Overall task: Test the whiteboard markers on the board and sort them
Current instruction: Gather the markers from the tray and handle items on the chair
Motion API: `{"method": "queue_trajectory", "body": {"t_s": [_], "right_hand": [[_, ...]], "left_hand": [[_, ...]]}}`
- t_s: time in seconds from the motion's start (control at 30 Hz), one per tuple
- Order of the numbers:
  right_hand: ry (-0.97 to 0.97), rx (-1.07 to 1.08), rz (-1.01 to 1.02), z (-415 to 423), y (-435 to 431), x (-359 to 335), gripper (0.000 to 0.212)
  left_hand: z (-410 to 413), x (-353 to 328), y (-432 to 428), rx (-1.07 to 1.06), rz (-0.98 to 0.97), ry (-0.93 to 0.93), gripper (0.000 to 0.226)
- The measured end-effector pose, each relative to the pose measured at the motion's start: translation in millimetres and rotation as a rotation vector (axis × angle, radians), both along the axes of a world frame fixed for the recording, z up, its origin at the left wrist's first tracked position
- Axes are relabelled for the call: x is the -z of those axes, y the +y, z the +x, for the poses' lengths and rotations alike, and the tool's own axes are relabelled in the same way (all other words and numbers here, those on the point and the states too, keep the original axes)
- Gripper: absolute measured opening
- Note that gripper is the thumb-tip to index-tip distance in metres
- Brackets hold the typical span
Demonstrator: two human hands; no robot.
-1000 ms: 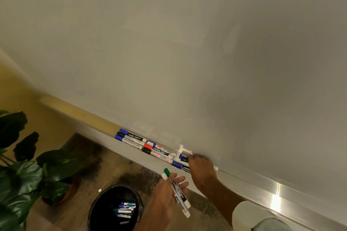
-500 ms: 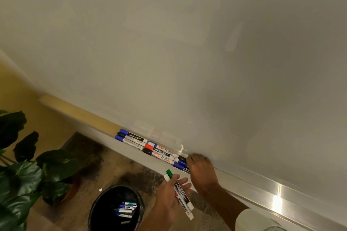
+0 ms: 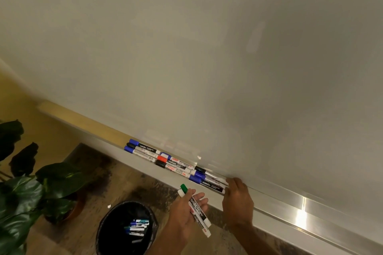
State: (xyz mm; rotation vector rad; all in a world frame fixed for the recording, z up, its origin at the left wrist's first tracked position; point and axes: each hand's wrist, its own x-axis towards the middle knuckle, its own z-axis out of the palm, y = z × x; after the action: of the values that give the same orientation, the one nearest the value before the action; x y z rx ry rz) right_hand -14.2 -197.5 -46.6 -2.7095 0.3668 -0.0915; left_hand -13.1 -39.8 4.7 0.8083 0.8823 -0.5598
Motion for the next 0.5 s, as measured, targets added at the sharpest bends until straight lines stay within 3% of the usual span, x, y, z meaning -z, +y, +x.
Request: {"method": "queue_trajectory", "body": {"t_s": [0.2, 0.5], "right_hand": [[0.033, 0.138, 0.193, -1.1, -2.4, 12.5, 0.03], [-0.002, 0.155, 0.326, 0.2, -11.1, 22.3, 0.021]], "left_hand": [[-0.6, -2.0, -3.6, 0.016, -0.051, 0.03, 0.024], [-2.9, 8.4, -18.7, -0.023, -0.042, -0.01, 0.023]]}}
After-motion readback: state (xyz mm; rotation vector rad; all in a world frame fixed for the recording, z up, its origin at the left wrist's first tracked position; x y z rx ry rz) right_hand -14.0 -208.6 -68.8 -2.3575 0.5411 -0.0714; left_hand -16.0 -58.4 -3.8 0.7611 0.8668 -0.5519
